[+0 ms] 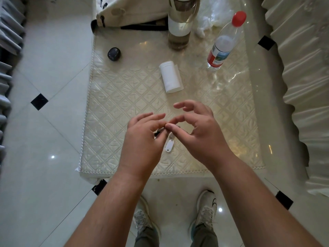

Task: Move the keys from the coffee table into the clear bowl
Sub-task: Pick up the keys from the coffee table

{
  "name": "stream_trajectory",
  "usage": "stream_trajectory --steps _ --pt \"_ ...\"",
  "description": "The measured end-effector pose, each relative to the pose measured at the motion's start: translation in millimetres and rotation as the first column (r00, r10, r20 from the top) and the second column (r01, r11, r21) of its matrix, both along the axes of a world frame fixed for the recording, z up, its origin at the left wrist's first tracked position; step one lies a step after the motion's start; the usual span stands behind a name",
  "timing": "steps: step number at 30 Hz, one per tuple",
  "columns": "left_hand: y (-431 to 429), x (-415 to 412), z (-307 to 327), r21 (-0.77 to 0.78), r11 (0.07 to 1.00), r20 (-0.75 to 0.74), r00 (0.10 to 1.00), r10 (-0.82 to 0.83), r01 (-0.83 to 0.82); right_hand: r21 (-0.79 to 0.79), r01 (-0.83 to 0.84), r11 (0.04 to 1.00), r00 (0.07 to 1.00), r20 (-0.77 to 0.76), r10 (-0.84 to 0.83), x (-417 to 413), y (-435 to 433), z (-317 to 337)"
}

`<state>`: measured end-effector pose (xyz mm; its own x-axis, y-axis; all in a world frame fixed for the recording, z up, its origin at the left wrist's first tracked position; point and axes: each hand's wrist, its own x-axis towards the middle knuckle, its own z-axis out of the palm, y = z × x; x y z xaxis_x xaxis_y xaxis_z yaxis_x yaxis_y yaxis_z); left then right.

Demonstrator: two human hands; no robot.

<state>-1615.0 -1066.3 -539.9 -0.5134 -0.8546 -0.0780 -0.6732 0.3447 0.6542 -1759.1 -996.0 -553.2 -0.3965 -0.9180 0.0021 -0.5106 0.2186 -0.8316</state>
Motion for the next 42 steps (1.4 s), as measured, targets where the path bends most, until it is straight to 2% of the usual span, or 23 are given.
stream_trajectory --steps 2,4,7,9,13,22,29,36,42 --pt "-4 6 1 -0.009 0.999 -0.013 0.999 0.041 -0.041 -0.036 0.037 0.999 0.997 0.066 -0.035 2 -1 -9" --pt "-7 11 1 -0.017 0.995 -0.021 0.995 0.097 -0.098 -0.007 0.100 0.995 0.991 0.085 -0.099 3 -2 -24" --pt "-10 18 1 -0.028 0.988 -0.027 0.988 0.154 -0.155 0.258 0.172 0.951 0.985 -0.075 -0.157 2 -1 -58" --pt "-10 21 -1 -0.030 0.987 -0.029 0.987 0.157 -0.158 0.443 0.191 0.876 0.970 -0.223 -0.099 6 3 -82" --pt "-11 27 -4 -0.003 0.987 -0.024 0.987 0.159 -0.159 0.556 0.213 0.803 0.937 -0.349 -0.007 21 4 -117" --pt "-7 37 -4 -0.011 0.984 -0.043 0.983 0.176 -0.177 0.540 0.287 0.791 0.898 -0.440 -0.025 36 -15 -140" --pt "-1 40 10 -0.009 0.982 -0.066 0.980 0.187 -0.188 0.462 0.340 0.819 0.868 -0.489 -0.084 36 -11 -114" --pt "7 39 62 -0.040 0.981 -0.088 0.978 0.187 -0.191 0.336 0.362 0.870 0.862 -0.475 -0.175 37 4 -34" --pt "10 18 157 -0.130 0.983 -0.123 0.986 0.111 -0.127 0.193 0.341 0.920 0.871 -0.432 -0.232 10 3 91"
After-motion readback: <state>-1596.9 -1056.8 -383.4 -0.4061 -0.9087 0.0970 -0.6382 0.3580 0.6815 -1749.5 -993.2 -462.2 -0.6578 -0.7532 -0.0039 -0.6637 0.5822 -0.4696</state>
